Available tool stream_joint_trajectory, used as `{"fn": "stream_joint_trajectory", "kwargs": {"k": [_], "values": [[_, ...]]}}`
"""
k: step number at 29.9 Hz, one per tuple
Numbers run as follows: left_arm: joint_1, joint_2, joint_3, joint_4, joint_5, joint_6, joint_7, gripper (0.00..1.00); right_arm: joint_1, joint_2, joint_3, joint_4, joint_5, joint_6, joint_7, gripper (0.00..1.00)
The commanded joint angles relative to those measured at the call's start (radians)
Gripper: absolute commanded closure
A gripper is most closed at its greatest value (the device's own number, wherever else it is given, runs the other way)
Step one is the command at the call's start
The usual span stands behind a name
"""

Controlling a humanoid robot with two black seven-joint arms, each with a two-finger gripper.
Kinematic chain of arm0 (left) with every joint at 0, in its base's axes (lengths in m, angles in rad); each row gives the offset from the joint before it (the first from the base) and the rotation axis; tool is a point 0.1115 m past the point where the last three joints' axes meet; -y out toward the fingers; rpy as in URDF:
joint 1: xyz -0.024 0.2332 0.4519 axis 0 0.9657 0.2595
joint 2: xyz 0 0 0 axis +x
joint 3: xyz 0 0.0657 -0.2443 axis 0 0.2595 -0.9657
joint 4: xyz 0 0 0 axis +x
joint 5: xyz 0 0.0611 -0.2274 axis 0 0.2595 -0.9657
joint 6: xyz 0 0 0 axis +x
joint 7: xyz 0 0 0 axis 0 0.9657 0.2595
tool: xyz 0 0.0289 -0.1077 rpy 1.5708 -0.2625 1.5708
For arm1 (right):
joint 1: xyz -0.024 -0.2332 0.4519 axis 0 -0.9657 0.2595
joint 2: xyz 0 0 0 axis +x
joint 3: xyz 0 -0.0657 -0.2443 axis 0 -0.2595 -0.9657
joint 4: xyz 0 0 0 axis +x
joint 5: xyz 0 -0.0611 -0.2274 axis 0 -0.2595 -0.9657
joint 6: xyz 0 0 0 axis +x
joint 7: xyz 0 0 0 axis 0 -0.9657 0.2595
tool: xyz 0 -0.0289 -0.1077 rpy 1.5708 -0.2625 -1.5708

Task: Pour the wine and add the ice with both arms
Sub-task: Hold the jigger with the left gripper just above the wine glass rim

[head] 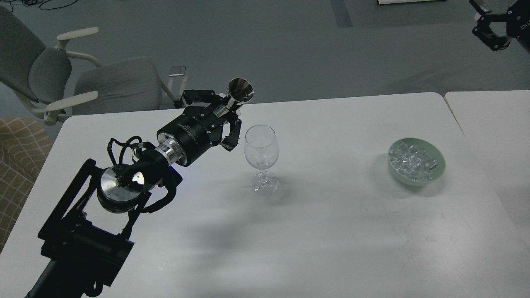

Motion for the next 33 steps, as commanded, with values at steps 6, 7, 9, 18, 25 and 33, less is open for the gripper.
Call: {"fn": "stream_joint_trajectory", "kwargs": {"k": [6,7,9,18,25,33], "values": [[0.001,0.003,0.003,0.001,0.026,-0.011,-0.002,1.00,-0.002,-0.004,0.000,0.002,0.000,0.000,0.002,0.00],[0.001,0.003,0.005,0.001,0.032,-0.013,-0.002,1.00,-0.002,-0.004,0.000,0.002,0.000,0.000,0.003,0.00],[0.002,0.003,0.005,0.001,0.058,-0.014,-0.002,1.00,-0.002,-0.004,0.000,0.002,0.000,0.000,0.003,0.00],[0.011,0.003,0.024,-0.002,0.114,-0.039,-0.002,1.00,-0.002,-0.004,0.002,0.002,0.000,0.000,0.003,0.00],[0.011,0.001,0.031,-0.004,0.134,-0.043,-0.002,1.00,0.000,-0.004,0.002,0.002,0.000,0.000,0.003,0.00],[0.016,0.001,0.032,-0.004,0.194,-0.056,-0.005,1.00,0.000,-0.004,0.002,0.002,0.000,0.000,0.003,0.00]]}}
